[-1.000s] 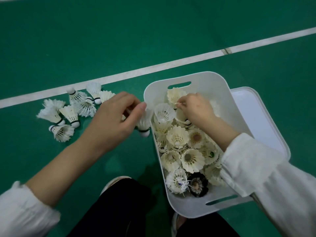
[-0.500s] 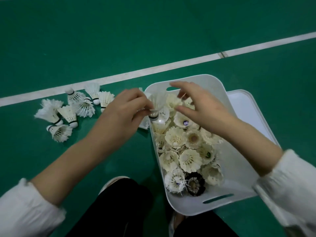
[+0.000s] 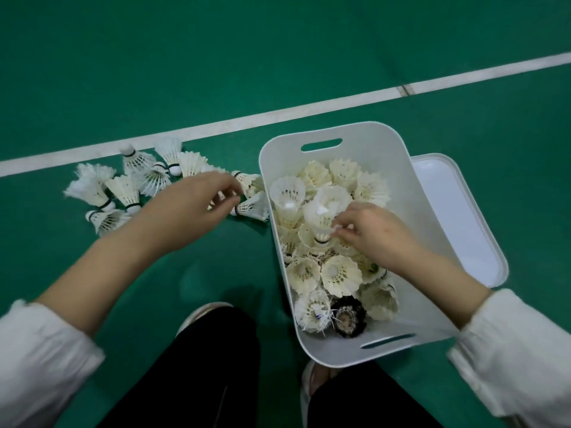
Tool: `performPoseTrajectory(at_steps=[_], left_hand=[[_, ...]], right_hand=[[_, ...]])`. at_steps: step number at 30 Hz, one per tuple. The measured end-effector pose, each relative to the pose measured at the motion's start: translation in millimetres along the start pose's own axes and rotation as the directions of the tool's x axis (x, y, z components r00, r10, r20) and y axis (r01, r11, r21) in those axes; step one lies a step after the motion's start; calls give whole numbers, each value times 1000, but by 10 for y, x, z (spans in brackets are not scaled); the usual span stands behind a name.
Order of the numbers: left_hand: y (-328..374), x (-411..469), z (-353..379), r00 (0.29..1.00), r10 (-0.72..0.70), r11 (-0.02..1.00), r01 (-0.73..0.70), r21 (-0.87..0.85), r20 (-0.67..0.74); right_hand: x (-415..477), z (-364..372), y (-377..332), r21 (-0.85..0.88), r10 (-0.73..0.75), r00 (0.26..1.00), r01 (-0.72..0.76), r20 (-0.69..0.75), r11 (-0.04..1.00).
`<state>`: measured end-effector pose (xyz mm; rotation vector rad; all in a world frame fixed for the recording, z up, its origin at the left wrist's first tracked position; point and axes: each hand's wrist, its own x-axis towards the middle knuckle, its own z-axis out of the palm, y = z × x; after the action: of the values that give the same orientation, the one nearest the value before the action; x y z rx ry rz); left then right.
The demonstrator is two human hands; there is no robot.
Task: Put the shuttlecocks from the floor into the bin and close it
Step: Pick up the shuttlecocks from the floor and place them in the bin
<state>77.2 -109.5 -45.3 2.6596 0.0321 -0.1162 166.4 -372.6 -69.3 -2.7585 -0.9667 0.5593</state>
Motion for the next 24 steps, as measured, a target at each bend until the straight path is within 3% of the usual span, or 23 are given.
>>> performPoseTrajectory(at_steps=[4, 9, 12, 16, 20, 24], left_hand=[[-87, -54, 164, 985, -25, 999, 18, 42, 172], [-204, -91, 296, 976, -48, 998, 39, 48, 214], [-338, -190, 308, 974, -88, 996, 80, 45, 211], [-703, -410, 300, 943, -240, 971, 227, 79, 230], [-1308, -631, 270, 902, -415, 909, 405, 101, 115], [-1820, -710, 286, 813, -581, 809, 581, 91, -30]], right_hand=[[55, 222, -108, -96, -22, 993, 33, 113, 995], [45, 59, -232, -214, -11, 975, 59, 221, 975], [-33, -238, -426, -273, -32, 984, 80, 177, 959], [74, -494, -1019, -139, -255, 966, 257, 33, 956], [455, -214, -1613, -122, -417, 905, 424, 84, 897], [932, 244, -2038, -94, -407, 902, 422, 143, 902]])
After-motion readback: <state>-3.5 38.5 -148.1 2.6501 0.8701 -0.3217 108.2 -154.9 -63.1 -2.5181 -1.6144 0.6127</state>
